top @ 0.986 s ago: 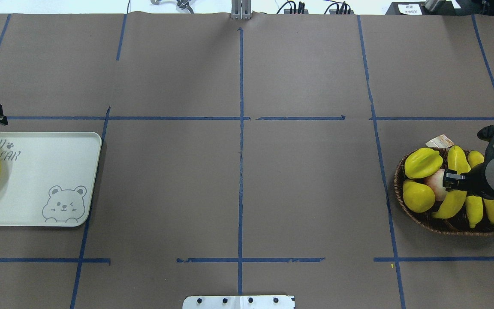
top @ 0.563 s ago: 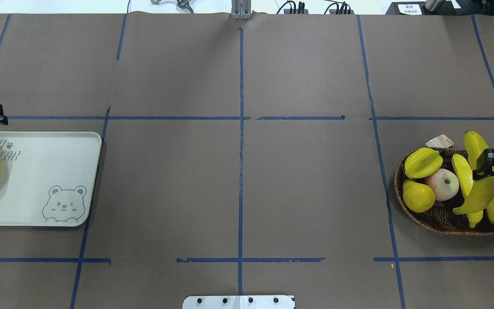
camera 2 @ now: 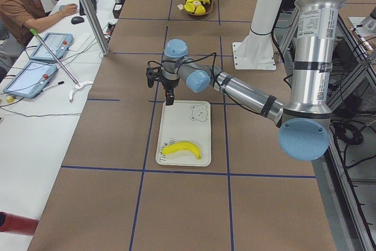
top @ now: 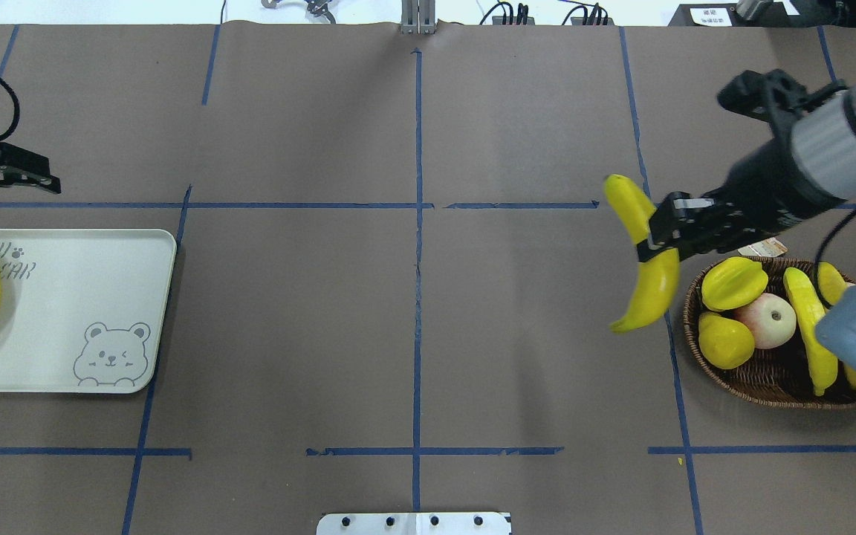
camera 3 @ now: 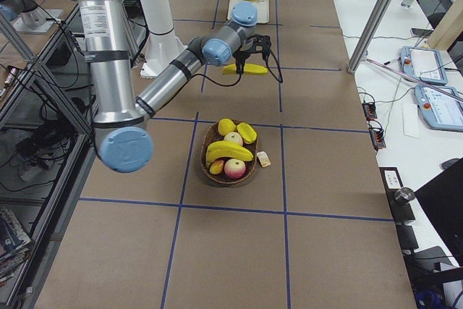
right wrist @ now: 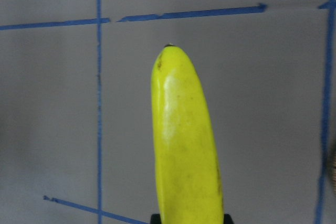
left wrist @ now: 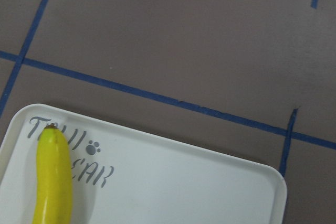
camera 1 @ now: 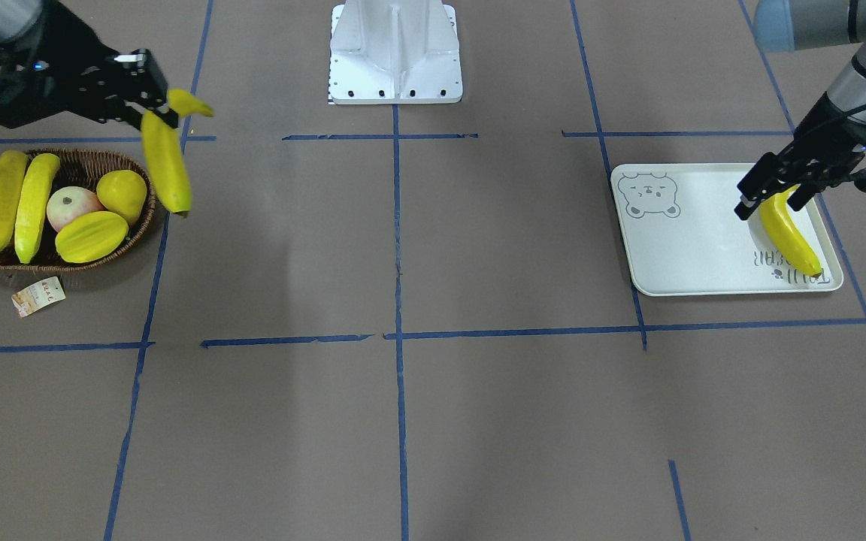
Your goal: Transfer all bananas from basket to plate
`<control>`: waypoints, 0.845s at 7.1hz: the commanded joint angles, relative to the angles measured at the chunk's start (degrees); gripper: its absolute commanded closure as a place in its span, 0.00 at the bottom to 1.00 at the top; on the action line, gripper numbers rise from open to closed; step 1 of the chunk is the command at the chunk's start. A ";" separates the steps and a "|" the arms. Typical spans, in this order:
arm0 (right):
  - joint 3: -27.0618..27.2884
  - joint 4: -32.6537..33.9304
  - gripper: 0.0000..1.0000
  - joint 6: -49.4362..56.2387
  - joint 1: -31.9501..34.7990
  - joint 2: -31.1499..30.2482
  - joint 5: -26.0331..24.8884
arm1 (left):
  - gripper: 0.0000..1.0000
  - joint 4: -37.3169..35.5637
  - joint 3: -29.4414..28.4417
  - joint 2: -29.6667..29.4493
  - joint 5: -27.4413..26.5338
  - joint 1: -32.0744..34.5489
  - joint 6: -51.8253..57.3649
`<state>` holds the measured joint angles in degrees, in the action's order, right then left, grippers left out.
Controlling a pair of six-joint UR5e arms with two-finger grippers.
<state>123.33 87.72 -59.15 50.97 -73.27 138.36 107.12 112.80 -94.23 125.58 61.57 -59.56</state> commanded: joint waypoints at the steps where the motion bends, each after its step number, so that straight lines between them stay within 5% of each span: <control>1: -3.62 -0.35 0.99 -7.72 -10.84 13.82 -12.23 | 0.00 5.07 -0.12 -9.52 5.20 -4.23 -13.64; 3: -4.23 -10.13 0.99 -13.95 -20.08 15.61 -25.27 | 0.00 23.22 -2.21 -14.47 4.42 -12.32 -36.32; 6: -6.51 -13.19 0.99 -16.35 -24.16 17.80 -29.63 | 0.00 29.55 -3.63 -19.66 1.78 -16.12 -46.43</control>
<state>117.83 75.16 -75.11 28.01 -56.47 110.09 135.12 109.45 -111.83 128.55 46.89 -103.49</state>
